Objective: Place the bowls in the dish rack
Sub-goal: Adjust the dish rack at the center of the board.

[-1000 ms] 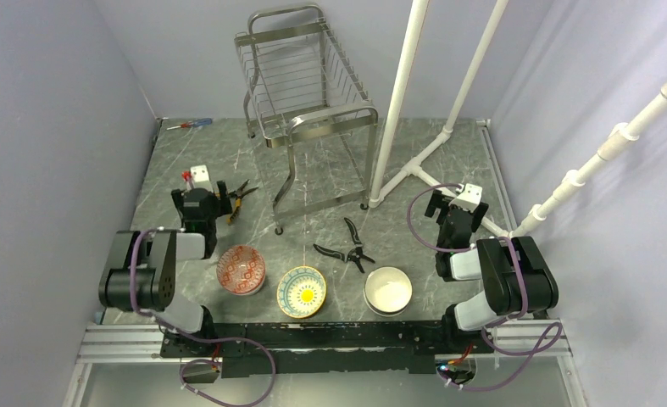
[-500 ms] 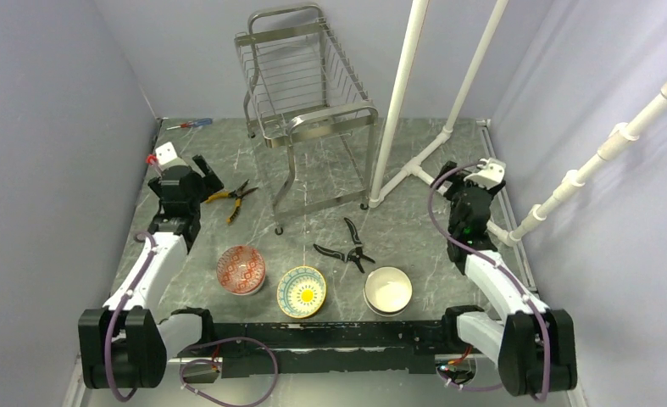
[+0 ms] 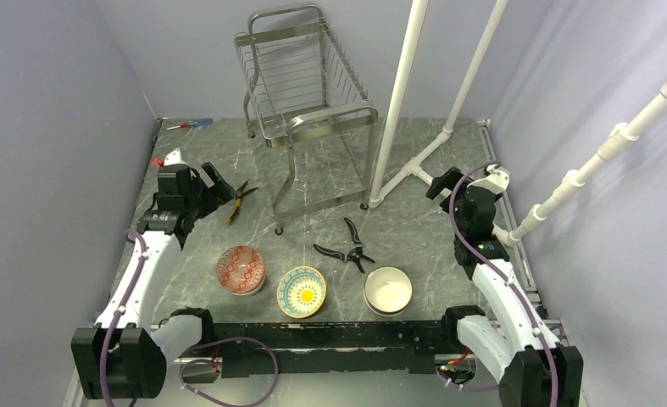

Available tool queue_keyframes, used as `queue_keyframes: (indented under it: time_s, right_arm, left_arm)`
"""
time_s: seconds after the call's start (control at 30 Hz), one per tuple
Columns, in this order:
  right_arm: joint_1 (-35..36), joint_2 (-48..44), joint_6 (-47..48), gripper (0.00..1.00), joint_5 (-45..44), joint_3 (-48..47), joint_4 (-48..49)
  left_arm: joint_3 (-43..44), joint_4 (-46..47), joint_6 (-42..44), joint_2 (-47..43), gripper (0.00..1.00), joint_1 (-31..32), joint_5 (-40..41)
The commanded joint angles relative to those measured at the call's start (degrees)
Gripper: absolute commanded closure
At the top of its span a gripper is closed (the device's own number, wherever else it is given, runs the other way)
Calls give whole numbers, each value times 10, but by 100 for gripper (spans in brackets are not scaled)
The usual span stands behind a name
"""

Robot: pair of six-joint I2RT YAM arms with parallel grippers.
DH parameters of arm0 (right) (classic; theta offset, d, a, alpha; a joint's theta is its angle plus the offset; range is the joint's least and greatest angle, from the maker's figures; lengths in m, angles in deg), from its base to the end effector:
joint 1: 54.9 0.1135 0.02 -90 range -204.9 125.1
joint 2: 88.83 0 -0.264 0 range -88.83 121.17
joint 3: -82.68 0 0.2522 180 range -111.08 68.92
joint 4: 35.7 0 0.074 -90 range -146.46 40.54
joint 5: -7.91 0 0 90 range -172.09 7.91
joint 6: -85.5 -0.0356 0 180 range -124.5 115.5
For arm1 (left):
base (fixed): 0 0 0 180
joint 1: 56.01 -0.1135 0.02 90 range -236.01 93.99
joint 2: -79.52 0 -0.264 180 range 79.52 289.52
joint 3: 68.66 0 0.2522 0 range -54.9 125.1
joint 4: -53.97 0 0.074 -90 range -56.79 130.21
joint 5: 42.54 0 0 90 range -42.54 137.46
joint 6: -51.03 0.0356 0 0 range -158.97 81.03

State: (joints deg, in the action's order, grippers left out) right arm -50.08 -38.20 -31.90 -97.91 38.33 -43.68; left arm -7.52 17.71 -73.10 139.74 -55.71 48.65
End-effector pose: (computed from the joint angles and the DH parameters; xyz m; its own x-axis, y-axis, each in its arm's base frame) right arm 0.2082 0.0078 0.2633 -0.1340 0.4330 -0.8914 0.2749 0.8804 0.3864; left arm 0.2304 -0.0005 0.2833 -0.4722 -0.5585 -0.6820 -0.3342 0.8293 -0.4477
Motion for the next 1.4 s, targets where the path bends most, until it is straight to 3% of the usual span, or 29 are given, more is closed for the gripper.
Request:
queue_keyframes:
  time_s: [0.0, 0.2, 0.47, 0.63, 0.77, 0.97, 1.37]
  right_arm:
    - [-1, -31, -8, 0, 52, -26, -51]
    - [-1, -35, 9, 0, 197, -21, -55]
    - [14, 4, -16, 0, 385, 10, -1]
    - [94, 24, 6, 0, 357, 7, 15]
    - [140, 37, 13, 0, 349, -1, 34]
    - [166, 63, 6, 1, 382, -11, 73]
    - [190, 94, 1, 1, 402, -34, 103]
  left_arm:
    - [3, -50, -7, -35, 5, -1, -67]
    - [13, -132, 18, -52, 5, -1, -69]
    - [-49, -29, 15, -70, 5, -1, -220]
    - [-73, 74, 16, -54, 5, 1, -316]
    - [-69, 126, 34, -50, 5, 37, -331]
    - [-48, 189, 62, -66, 5, 97, -332]
    - [21, 284, 41, 13, 5, 99, -368]
